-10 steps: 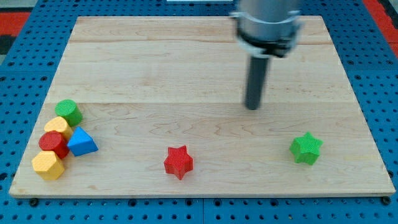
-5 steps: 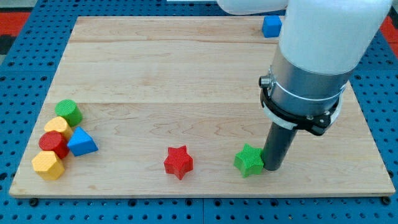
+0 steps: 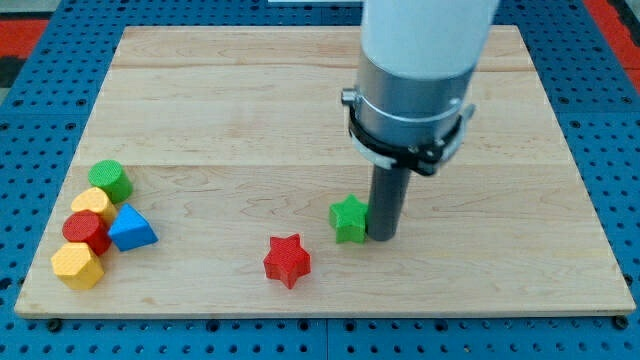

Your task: Push the green star into the green circle and yellow heart

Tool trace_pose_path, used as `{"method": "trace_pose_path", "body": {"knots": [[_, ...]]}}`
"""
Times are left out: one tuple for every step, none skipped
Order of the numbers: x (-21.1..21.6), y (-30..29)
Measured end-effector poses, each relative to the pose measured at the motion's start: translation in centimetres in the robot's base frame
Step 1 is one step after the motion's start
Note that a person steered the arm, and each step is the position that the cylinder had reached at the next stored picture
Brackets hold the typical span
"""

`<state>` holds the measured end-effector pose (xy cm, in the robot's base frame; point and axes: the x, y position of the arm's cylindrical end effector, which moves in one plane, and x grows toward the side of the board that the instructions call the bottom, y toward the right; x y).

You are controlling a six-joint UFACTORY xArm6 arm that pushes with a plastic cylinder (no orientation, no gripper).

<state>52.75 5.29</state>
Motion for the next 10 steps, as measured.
{"method": "trace_pose_path", "body": {"knots": [[-1.2,-1.7],[-1.8,-4.7],[-1.8,-10.4],[-1.8,-15.8],[-1.8,-20.5],[-2.3,-20.9],[-3.3,-19.5],[-4.0,-20.7],[-4.0,-23.4],[-4.8,-20.2]]}}
